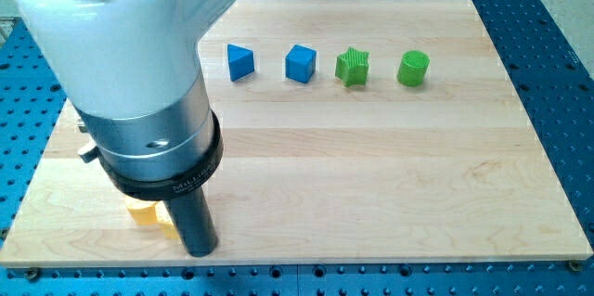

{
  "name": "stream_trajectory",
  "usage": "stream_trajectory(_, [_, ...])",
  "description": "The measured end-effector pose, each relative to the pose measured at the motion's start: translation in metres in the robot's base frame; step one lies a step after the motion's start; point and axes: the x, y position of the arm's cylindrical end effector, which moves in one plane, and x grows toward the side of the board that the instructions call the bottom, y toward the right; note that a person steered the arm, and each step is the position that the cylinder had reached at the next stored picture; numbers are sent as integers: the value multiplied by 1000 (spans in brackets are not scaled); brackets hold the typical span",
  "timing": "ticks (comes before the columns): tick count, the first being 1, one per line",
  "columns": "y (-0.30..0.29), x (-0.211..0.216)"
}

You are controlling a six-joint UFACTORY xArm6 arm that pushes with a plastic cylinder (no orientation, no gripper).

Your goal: Push the green star towards the top right side of the board

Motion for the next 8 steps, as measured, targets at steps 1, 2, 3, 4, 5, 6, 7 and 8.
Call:
stream_trajectory(1, [2,-4])
stream_trajectory(2, [10,-34])
stream_trajectory(3, [48,-60])
stream_trajectory(4, [76,-100])
stream_trajectory(5, [92,-142])
stream_trajectory(6, [116,-208])
stream_trajectory(7, [178,-249])
stream_trajectory(8, [225,-292])
